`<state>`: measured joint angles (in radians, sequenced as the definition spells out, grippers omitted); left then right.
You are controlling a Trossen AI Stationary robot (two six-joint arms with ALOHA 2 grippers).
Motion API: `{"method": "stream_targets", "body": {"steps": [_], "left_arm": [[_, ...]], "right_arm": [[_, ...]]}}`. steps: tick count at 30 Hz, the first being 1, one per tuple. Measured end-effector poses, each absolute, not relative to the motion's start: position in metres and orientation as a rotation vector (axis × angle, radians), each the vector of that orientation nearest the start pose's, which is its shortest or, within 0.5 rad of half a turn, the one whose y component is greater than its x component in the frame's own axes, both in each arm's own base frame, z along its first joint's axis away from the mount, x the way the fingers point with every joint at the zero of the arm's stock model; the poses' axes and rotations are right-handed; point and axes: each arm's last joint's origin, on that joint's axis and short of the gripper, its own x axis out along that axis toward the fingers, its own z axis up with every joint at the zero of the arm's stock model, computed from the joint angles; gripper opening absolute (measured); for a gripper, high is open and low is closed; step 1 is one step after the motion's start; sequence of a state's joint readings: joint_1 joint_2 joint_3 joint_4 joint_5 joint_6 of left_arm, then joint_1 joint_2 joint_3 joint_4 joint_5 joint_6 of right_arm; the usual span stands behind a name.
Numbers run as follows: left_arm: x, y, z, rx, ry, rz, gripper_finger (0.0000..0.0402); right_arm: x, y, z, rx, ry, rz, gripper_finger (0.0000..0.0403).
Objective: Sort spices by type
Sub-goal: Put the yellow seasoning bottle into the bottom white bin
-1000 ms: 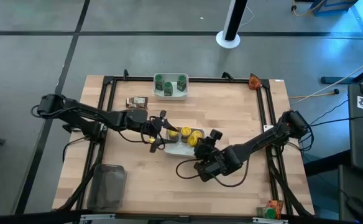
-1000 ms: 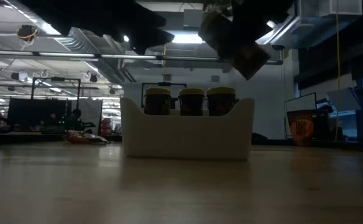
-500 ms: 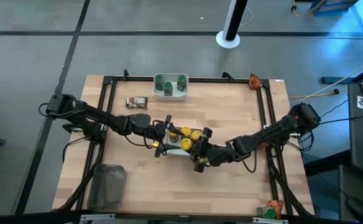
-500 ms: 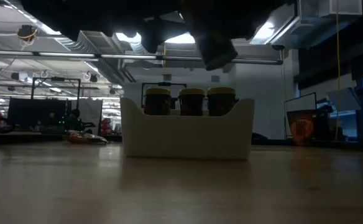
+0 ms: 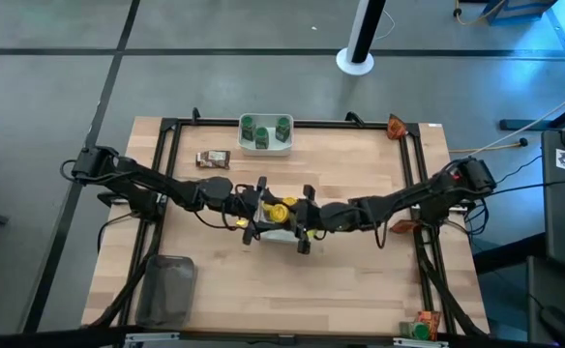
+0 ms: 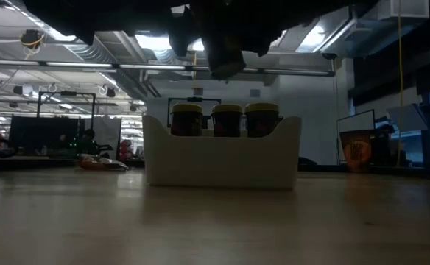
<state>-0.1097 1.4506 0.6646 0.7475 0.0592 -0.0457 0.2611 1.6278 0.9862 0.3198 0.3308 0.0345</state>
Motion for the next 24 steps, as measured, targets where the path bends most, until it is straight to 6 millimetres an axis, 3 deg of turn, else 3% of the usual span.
{"method": "stream_targets", "body": {"steps": [7, 16, 24], "left_arm": [[0.2984, -0.0349, 0.2314, -0.041, 0.037, -0.173, 0.0263], [0.2984, -0.0345, 0.2309, -0.044, 0.042, -0.164, 0.0198], [0.2982, -0.0347, 0.2301, -0.052, 0.053, -0.172, 0.0186]], "right_arm": [[0.3519, 0.0807, 0.2409, -0.054, 0.258, -0.024, 0.0182], [0.3519, 0.0810, 0.2405, -0.048, 0.260, -0.030, 0.0171], [0.3515, 0.0804, 0.2396, -0.053, 0.265, -0.080, 0.0257]]}}
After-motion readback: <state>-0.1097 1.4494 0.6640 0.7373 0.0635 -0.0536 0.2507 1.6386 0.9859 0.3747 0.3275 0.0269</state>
